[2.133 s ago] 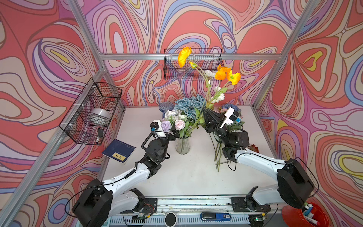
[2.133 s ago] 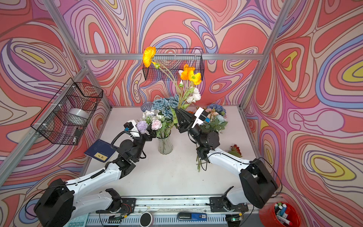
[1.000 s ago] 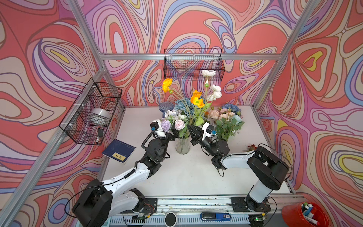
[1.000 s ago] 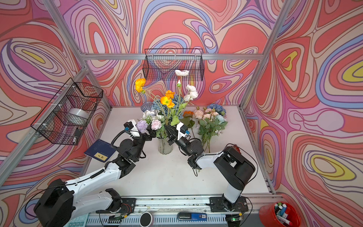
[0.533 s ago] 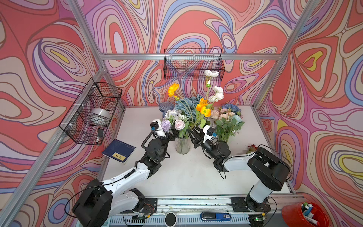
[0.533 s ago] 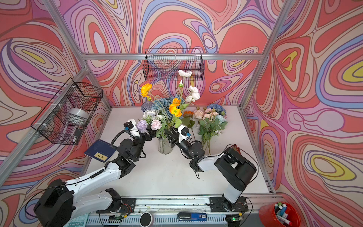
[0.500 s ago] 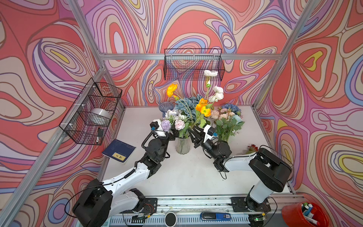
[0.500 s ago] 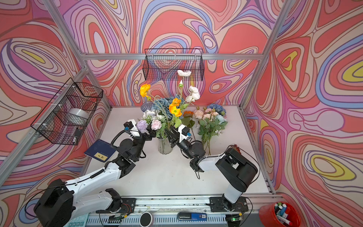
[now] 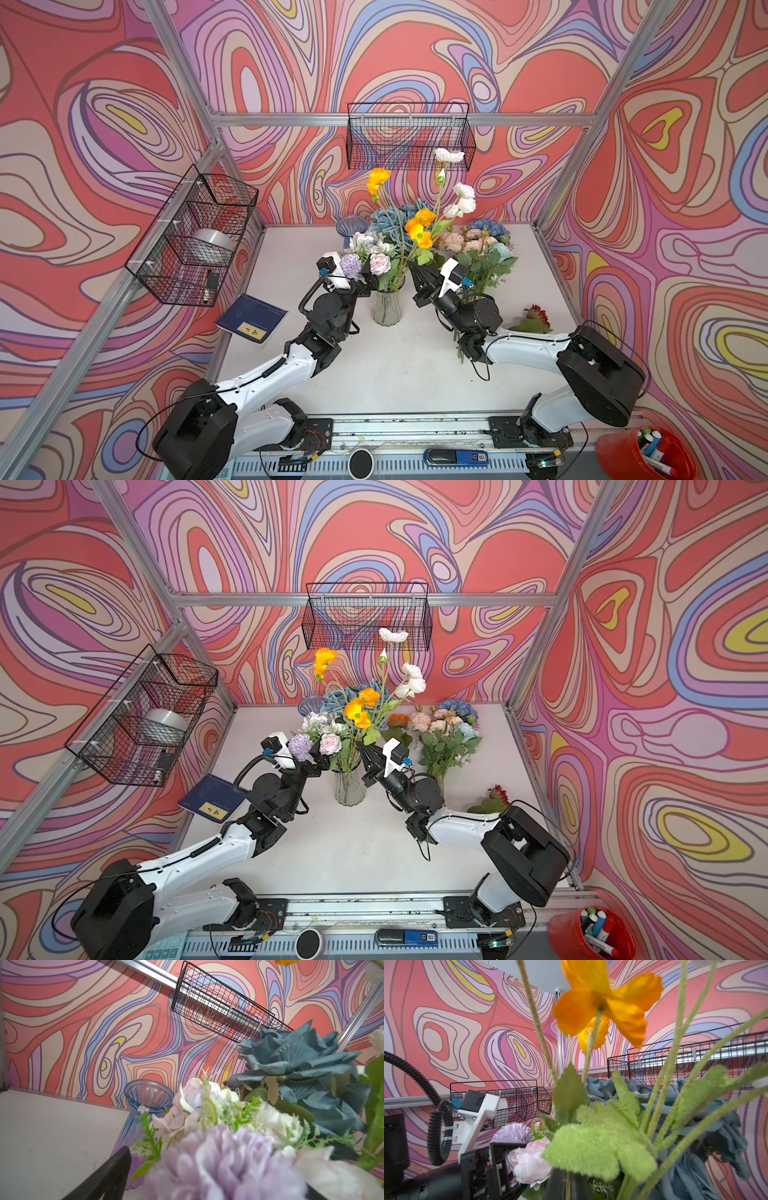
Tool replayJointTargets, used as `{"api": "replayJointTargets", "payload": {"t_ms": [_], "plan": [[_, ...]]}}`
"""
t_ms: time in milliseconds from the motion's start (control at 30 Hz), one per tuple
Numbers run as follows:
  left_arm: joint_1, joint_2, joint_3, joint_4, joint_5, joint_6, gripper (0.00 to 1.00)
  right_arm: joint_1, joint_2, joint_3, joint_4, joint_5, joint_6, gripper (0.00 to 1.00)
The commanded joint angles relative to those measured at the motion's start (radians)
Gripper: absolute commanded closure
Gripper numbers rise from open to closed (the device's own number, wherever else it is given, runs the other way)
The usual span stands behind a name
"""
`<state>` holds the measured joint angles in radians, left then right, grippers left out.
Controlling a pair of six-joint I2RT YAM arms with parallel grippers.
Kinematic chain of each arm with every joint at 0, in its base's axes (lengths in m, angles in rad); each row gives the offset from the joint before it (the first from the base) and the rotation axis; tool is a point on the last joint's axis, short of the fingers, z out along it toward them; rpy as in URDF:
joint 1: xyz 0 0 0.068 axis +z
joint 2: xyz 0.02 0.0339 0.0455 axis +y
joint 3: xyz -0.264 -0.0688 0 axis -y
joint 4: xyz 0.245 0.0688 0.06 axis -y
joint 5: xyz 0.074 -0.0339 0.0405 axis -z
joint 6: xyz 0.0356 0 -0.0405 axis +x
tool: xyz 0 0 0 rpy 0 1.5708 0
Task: Arrange the flowers into the vase
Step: 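Lower the orange poppy stems into the clear vase with the right gripper, then open the right gripper and withdraw it toward the stems on the table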
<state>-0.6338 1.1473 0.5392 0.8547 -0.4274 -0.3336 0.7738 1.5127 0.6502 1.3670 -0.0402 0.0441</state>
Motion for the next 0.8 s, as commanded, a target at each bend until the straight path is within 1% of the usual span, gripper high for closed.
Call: {"api": "replayJointTargets", "payload": {"t_ms": [0,200,333,433,467,500,567,633,767], "plan": [[0.008,-0.020,0.012,0.012,-0.004,-0.007,0.04,0.004,0.014,0.016,-0.031,0.011,-0.013,1.00],[0.009,-0.034,-0.001,0.016,-0.001,-0.009,0.04,0.003,0.061,-0.009,-0.041,0.003,0.017,1.00],[0.008,-0.042,-0.013,0.019,-0.011,-0.012,0.04,0.004,0.106,-0.042,0.003,0.013,0.059,1.00],[0.009,-0.046,-0.012,0.015,-0.010,-0.010,0.05,0.003,0.107,-0.055,0.015,0.021,0.075,1.00],[0.008,-0.047,-0.010,0.017,-0.010,-0.010,0.04,0.003,0.098,-0.059,0.009,0.022,0.078,0.98],[0.008,-0.047,-0.010,0.020,-0.011,-0.010,0.04,0.002,0.085,-0.062,0.001,0.023,0.082,0.94],[0.009,-0.045,-0.008,0.026,-0.011,-0.009,0.04,0.004,0.040,-0.073,-0.040,0.023,0.090,0.78],[0.008,-0.043,-0.008,0.032,-0.012,-0.010,0.04,0.003,-0.016,-0.084,-0.111,0.019,0.100,0.68],[0.008,-0.034,-0.007,0.044,-0.010,-0.011,0.04,0.004,-0.151,-0.107,-0.314,0.013,0.129,0.60]]}}
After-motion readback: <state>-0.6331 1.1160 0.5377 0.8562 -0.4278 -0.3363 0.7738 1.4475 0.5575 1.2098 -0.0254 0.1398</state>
